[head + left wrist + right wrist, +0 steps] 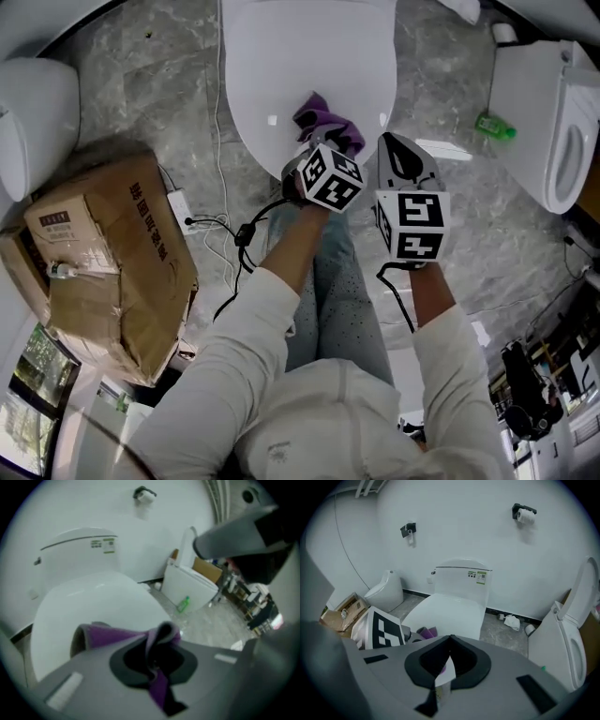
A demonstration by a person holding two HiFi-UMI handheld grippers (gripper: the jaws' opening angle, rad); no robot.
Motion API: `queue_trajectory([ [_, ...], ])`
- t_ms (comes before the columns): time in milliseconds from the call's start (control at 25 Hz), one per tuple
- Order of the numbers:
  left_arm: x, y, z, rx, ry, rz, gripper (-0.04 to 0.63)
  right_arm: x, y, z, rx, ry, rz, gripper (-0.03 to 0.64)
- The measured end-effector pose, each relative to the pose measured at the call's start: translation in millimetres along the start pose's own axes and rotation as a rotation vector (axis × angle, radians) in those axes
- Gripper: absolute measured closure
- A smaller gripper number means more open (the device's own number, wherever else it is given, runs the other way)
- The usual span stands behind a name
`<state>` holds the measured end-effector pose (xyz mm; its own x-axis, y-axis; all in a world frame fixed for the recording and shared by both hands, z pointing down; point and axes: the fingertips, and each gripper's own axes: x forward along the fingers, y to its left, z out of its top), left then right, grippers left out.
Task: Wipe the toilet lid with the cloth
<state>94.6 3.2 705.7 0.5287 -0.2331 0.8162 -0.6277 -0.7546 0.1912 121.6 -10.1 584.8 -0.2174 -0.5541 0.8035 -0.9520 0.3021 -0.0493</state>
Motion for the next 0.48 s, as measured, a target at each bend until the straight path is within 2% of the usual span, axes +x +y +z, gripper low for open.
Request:
queue_trajectory([
  [120, 17, -45, 1, 0.083, 0.052, -0.089, 0.581, -13, -22, -16, 0.025, 0.018, -0.044, 0.601],
  [240, 12, -56, -11, 0.136, 0.066, -0.111, 0.581, -22, -30, -27, 0.042, 0.032, -0.065, 0.601],
  [320, -2, -44, -26, 0.101, 0.049, -0.098, 0.582, -21, -25, -30, 0.043, 0.035, -0.057, 0.601],
  [480, -45, 10, -68, -0.043, 0.001, -0.012, 0.582, -12, 2, -25, 0.022, 0.023, -0.003, 0.601],
])
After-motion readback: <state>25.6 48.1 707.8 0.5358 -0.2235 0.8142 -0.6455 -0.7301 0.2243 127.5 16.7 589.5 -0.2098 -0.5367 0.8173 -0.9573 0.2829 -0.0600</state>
